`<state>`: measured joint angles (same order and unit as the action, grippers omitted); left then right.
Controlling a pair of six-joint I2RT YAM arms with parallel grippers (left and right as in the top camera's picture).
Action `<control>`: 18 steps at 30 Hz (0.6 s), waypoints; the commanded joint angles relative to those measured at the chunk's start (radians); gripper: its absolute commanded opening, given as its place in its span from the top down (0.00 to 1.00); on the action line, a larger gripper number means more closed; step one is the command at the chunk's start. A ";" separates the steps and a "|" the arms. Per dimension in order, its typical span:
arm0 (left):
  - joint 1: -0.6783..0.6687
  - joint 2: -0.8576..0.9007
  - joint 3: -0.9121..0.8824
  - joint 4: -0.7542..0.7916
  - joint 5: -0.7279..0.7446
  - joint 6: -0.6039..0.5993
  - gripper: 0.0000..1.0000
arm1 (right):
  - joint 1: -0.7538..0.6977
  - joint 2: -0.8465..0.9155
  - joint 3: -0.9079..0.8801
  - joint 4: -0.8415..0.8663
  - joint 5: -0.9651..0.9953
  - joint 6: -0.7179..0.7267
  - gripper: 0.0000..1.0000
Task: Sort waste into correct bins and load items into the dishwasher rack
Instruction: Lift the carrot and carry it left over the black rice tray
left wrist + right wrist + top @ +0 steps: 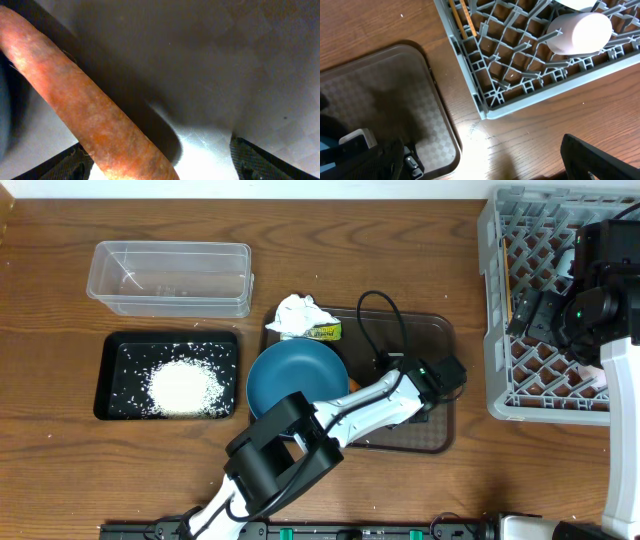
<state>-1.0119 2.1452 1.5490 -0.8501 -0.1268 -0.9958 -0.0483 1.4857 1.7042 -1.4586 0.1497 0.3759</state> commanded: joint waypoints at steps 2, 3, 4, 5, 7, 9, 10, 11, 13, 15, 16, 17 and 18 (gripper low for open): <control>0.007 0.026 -0.008 0.004 -0.028 -0.050 0.10 | -0.010 0.005 -0.003 -0.001 0.000 0.012 0.01; 0.013 0.026 -0.008 0.004 -0.029 -0.061 0.10 | -0.010 0.005 -0.003 0.000 0.000 0.013 0.01; 0.018 0.026 -0.008 0.003 -0.028 -0.071 0.11 | -0.010 0.005 -0.003 0.000 0.000 0.012 0.01; 0.023 0.026 -0.008 0.002 -0.028 -0.082 0.11 | -0.010 0.005 -0.003 0.000 0.000 0.012 0.01; 0.031 0.026 -0.008 0.003 -0.030 -0.109 0.11 | -0.010 0.005 -0.003 0.000 0.000 0.012 0.01; 0.039 0.026 -0.008 0.003 -0.037 -0.146 0.11 | -0.010 0.005 -0.003 -0.001 0.000 0.012 0.01; 0.040 0.026 -0.008 0.003 -0.043 -0.163 0.11 | -0.010 0.005 -0.003 0.000 0.000 0.012 0.01; 0.041 0.026 -0.008 0.004 -0.051 -0.180 0.11 | -0.010 0.005 -0.003 -0.001 0.000 0.012 0.01; 0.041 0.026 -0.008 0.003 -0.075 -0.222 0.11 | -0.010 0.005 -0.003 0.000 0.000 0.012 0.01; 0.041 0.026 -0.008 0.005 -0.080 -0.257 0.14 | -0.010 0.005 -0.003 -0.001 0.000 0.012 0.01; 0.041 0.026 -0.008 0.007 -0.080 -0.264 0.16 | -0.010 0.005 -0.003 -0.001 0.000 0.012 0.01; 0.041 0.026 -0.008 0.012 -0.080 -0.264 0.20 | -0.010 0.005 -0.003 -0.001 0.000 0.012 0.01; 0.040 0.026 -0.008 0.016 -0.080 -0.264 0.22 | -0.010 0.005 -0.003 0.000 0.000 0.013 0.01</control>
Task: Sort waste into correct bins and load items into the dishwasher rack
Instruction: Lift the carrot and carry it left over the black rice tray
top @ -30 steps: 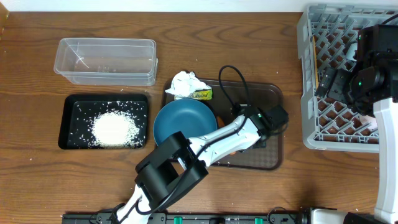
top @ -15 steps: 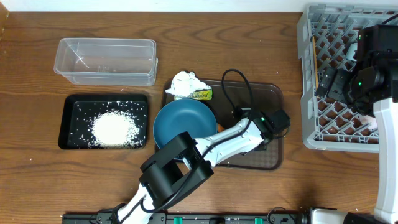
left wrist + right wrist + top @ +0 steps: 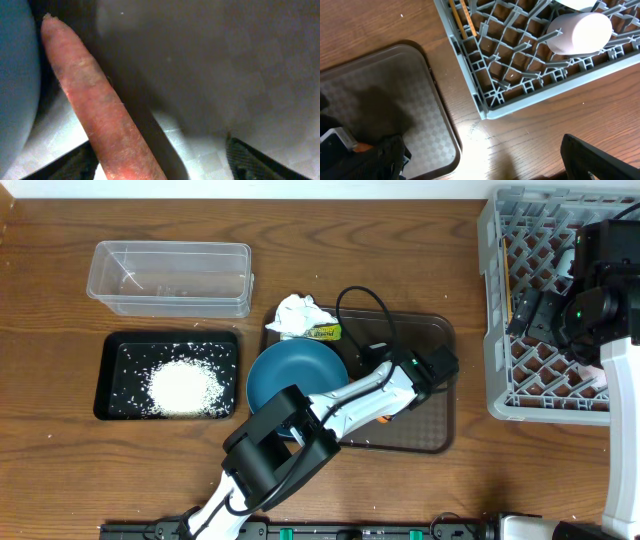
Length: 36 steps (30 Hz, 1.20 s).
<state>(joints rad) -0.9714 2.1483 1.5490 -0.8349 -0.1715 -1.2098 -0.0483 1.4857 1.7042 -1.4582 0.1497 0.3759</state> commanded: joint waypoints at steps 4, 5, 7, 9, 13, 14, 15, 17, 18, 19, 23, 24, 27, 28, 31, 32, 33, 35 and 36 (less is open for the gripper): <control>0.000 0.023 -0.008 0.003 -0.035 -0.049 0.29 | -0.010 0.005 -0.003 -0.001 0.000 0.012 0.01; 0.000 0.023 -0.008 0.003 -0.035 -0.050 0.31 | -0.010 0.005 -0.003 -0.001 0.000 0.012 0.01; 0.000 0.023 -0.008 0.003 -0.035 -0.050 0.36 | -0.010 0.005 -0.003 -0.001 0.000 0.012 0.01; 0.000 0.023 -0.008 0.003 -0.035 -0.049 0.40 | -0.010 0.005 -0.003 -0.001 0.000 0.012 0.01; -0.001 0.023 -0.008 0.003 -0.030 -0.039 0.50 | -0.010 0.005 -0.003 -0.001 0.000 0.012 0.01; -0.001 0.023 -0.008 0.003 -0.024 -0.029 0.52 | -0.010 0.005 -0.003 -0.001 0.000 0.012 0.01; -0.002 0.023 -0.008 0.004 -0.019 -0.013 0.54 | -0.010 0.005 -0.003 -0.001 0.000 0.012 0.01; -0.002 0.022 -0.008 0.003 -0.006 0.021 0.59 | -0.010 0.005 -0.003 -0.001 0.000 0.012 0.01; -0.002 0.022 -0.008 0.003 0.003 0.040 0.61 | -0.010 0.005 -0.003 -0.001 0.000 0.012 0.01; -0.002 0.021 -0.008 0.003 0.011 0.063 0.65 | -0.010 0.005 -0.003 -0.001 0.000 0.012 0.01; -0.003 0.015 -0.007 0.003 0.034 0.103 0.72 | -0.010 0.005 -0.003 -0.001 0.000 0.012 0.01; -0.006 0.010 -0.007 0.003 0.034 0.104 0.73 | -0.010 0.005 -0.003 -0.001 0.000 0.012 0.01; -0.010 -0.010 -0.006 0.004 0.033 0.108 0.74 | -0.010 0.005 -0.003 -0.001 0.000 0.012 0.01; -0.012 -0.021 -0.006 0.004 0.033 0.108 0.74 | -0.010 0.005 -0.003 -0.001 0.000 0.012 0.01; -0.012 -0.058 -0.006 0.003 0.033 0.118 0.74 | -0.010 0.005 -0.003 -0.001 0.000 0.012 0.01; -0.011 -0.071 -0.006 0.002 0.033 0.118 0.74 | -0.010 0.005 -0.003 -0.001 0.000 0.012 0.01; -0.011 -0.086 -0.006 0.000 0.032 0.118 0.74 | -0.010 0.005 -0.003 -0.001 0.000 0.012 0.01; -0.008 -0.125 -0.006 0.000 0.032 0.118 0.73 | -0.010 0.005 -0.003 -0.001 0.000 0.013 0.01; -0.005 -0.143 -0.006 0.000 0.032 0.118 0.73 | -0.010 0.005 -0.003 -0.001 0.000 0.012 0.01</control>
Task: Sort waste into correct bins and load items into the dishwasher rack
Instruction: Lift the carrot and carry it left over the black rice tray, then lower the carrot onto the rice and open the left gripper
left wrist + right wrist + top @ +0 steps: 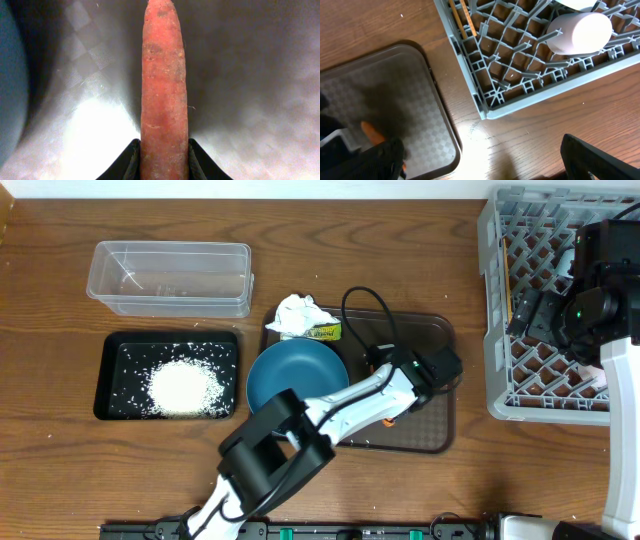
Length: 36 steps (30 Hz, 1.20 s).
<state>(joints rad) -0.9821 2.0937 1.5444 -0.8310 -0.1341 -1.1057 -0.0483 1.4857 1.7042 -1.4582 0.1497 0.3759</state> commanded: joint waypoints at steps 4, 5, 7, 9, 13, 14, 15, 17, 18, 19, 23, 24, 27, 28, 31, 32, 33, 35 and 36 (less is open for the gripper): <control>0.024 -0.171 -0.001 -0.005 -0.007 0.040 0.73 | -0.010 0.005 -0.003 -0.001 0.000 0.012 0.01; 0.030 -0.187 -0.001 -0.006 -0.010 0.057 0.73 | -0.010 0.005 -0.003 -0.001 0.000 0.012 0.01; 0.057 -0.233 -0.001 -0.031 -0.022 0.084 0.73 | -0.010 0.005 -0.003 -0.001 0.000 0.012 0.01; 0.093 -0.270 -0.001 -0.080 -0.040 0.084 0.72 | -0.010 0.005 -0.003 -0.001 0.000 0.012 0.01; 0.214 -0.334 -0.001 -0.203 -0.061 0.085 0.72 | -0.010 0.005 -0.003 -0.001 0.000 0.012 0.01; 0.259 -0.346 -0.001 -0.238 -0.064 0.085 0.72 | -0.010 0.005 -0.003 -0.001 0.000 0.012 0.01; 0.299 -0.354 -0.001 -0.266 -0.066 0.085 0.72 | -0.010 0.005 -0.003 -0.001 0.000 0.012 0.01; 0.385 -0.362 -0.001 -0.315 -0.066 0.090 0.72 | -0.010 0.005 -0.003 -0.001 0.000 0.012 0.01; 0.437 -0.362 -0.001 -0.337 -0.066 0.106 0.72 | -0.010 0.005 -0.003 -0.001 0.000 0.012 0.01; 0.481 -0.362 -0.002 -0.351 -0.066 0.126 0.72 | -0.010 0.005 -0.003 -0.001 0.000 0.012 0.01; 0.675 -0.360 -0.006 -0.396 -0.065 0.143 0.72 | -0.010 0.005 -0.003 -0.001 0.000 0.013 0.01; 0.716 -0.360 -0.009 -0.396 -0.065 0.151 0.72 | -0.010 0.005 -0.003 -0.001 0.000 0.012 0.01; 0.845 -0.360 -0.026 -0.393 -0.062 0.156 0.72 | -0.010 0.005 -0.003 -0.001 0.000 0.012 0.01; 0.885 -0.360 -0.037 -0.383 -0.062 0.156 0.72 | -0.010 0.005 -0.003 -0.001 0.000 0.012 0.01; 0.979 -0.360 -0.079 -0.349 -0.061 0.156 0.72 | -0.010 0.005 -0.003 -0.001 0.000 0.012 0.01; 1.006 -0.360 -0.100 -0.335 -0.061 0.156 0.71 | -0.010 0.005 -0.003 -0.001 0.000 0.012 0.01; 1.034 -0.360 -0.127 -0.315 -0.061 0.156 0.71 | -0.010 0.005 -0.003 -0.001 0.000 0.012 0.01; 1.076 -0.360 -0.180 -0.277 -0.061 0.155 0.71 | -0.010 0.005 -0.003 -0.001 0.000 0.012 0.01; 1.097 -0.360 -0.214 -0.248 -0.061 0.155 0.71 | -0.010 0.005 -0.003 -0.001 0.000 0.012 0.01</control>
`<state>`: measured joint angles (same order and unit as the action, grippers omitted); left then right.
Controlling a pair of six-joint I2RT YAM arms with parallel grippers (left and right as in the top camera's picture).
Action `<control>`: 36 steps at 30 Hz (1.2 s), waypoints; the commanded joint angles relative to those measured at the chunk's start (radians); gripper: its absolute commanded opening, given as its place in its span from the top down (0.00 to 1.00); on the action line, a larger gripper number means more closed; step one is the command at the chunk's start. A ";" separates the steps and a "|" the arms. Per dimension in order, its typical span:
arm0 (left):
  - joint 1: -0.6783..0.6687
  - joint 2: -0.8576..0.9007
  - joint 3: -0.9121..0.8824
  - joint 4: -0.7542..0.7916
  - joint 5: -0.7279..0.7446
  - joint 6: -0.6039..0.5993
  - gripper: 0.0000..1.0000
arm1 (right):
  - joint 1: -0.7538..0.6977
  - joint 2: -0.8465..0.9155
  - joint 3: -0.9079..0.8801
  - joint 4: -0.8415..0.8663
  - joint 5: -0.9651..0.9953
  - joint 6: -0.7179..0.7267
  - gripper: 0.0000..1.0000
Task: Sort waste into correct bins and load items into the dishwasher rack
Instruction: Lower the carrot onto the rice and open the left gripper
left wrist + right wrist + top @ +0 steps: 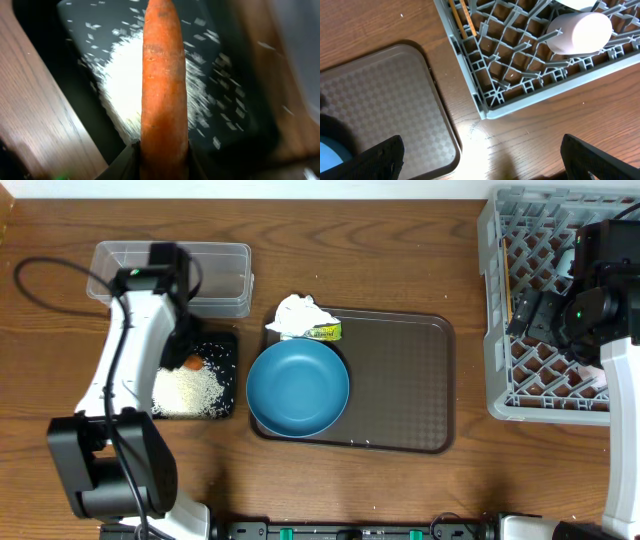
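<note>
An orange carrot (164,85) points away from the left wrist camera, and my left gripper (164,162) is shut on its thick end. It hangs over the black tray (120,350) holding a heap of white rice (185,390), with the carrot (192,363) near the tray's upper right part. The blue bowl (298,387) rests on the brown tray (400,380). My right gripper (482,162) is open and empty above the table, between the brown tray (380,100) and the grey dishwasher rack (485,107).
A clear plastic container (170,277) stands behind the black tray. A crumpled white napkin (300,313) and a yellow-green wrapper (322,332) lie at the brown tray's back left corner. The rack holds a white cup (580,32) and chopsticks (460,20).
My left gripper, still shut on the carrot, has gone from the brown tray right of the bowl to above the black rice tray at the left. The right arm has not moved.
First my left gripper stood open low on the brown tray, the carrot lying between its fingers. It was still open around the carrot a moment later. Then it was shut on the carrot over the tray. Now the carrot hangs over the black tray.
</note>
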<state>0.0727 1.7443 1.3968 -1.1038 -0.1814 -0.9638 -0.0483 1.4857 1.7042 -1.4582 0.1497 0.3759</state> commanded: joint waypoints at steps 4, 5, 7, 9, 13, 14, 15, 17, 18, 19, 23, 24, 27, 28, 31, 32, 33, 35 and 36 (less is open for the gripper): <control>0.101 -0.010 -0.170 0.126 -0.002 0.014 0.71 | -0.010 0.005 -0.003 -0.001 0.000 0.012 0.01; 0.110 -0.010 -0.187 0.145 0.000 0.014 0.70 | -0.010 0.005 -0.003 -0.001 0.000 0.012 0.01; 0.125 -0.010 -0.214 0.176 0.012 0.014 0.67 | -0.010 0.005 -0.003 -0.001 0.000 0.012 0.01; 0.127 -0.010 -0.223 0.190 0.013 0.014 0.67 | -0.010 0.005 -0.003 -0.001 0.000 0.012 0.01; 0.122 -0.010 -0.224 0.200 0.032 0.042 0.67 | -0.010 0.005 -0.003 -0.001 0.000 0.013 0.01; 0.122 -0.010 -0.224 0.206 0.042 0.057 0.67 | -0.010 0.005 -0.003 -0.001 0.000 0.012 0.01; 0.122 -0.010 -0.224 0.212 0.053 0.072 0.66 | -0.010 0.005 -0.003 -0.001 0.000 0.012 0.01; 0.122 -0.010 -0.224 0.223 0.074 0.095 0.61 | -0.010 0.005 -0.003 -0.001 0.000 0.012 0.01; 0.122 -0.010 -0.224 0.227 0.081 0.103 0.58 | -0.010 0.005 -0.003 -0.001 0.000 0.012 0.01; 0.122 -0.010 -0.224 0.228 0.085 0.105 0.55 | -0.010 0.005 -0.003 -0.001 0.000 0.012 0.01; 0.122 -0.010 -0.224 0.224 0.089 0.109 0.50 | -0.010 0.005 -0.003 -0.001 0.000 0.012 0.01; 0.122 -0.011 -0.224 0.223 0.093 0.117 0.50 | -0.010 0.005 -0.003 -0.001 0.000 0.013 0.01; 0.122 -0.011 -0.223 0.223 0.122 0.142 0.50 | -0.010 0.005 -0.003 -0.001 0.000 0.012 0.01; 0.122 -0.013 -0.222 0.223 0.145 0.153 0.50 | -0.010 0.005 -0.003 -0.001 0.000 0.012 0.01; 0.122 -0.035 -0.218 0.223 0.218 0.172 0.51 | -0.010 0.005 -0.003 -0.001 0.000 0.012 0.01; 0.122 -0.051 -0.218 0.223 0.246 0.172 0.51 | -0.010 0.005 -0.003 -0.001 0.000 0.012 0.01; 0.121 -0.074 -0.218 0.224 0.279 0.175 0.51 | -0.010 0.005 -0.003 -0.001 0.000 0.012 0.01; 0.116 -0.114 -0.218 0.224 0.313 0.183 0.51 | -0.010 0.005 -0.003 -0.001 0.000 0.012 0.01; 0.110 -0.142 -0.218 0.227 0.332 0.197 0.51 | -0.010 0.005 -0.003 -0.001 0.000 0.012 0.01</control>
<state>0.1932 1.6867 1.1736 -0.8768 0.0601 -0.8066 -0.0483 1.4857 1.7042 -1.4582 0.1493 0.3759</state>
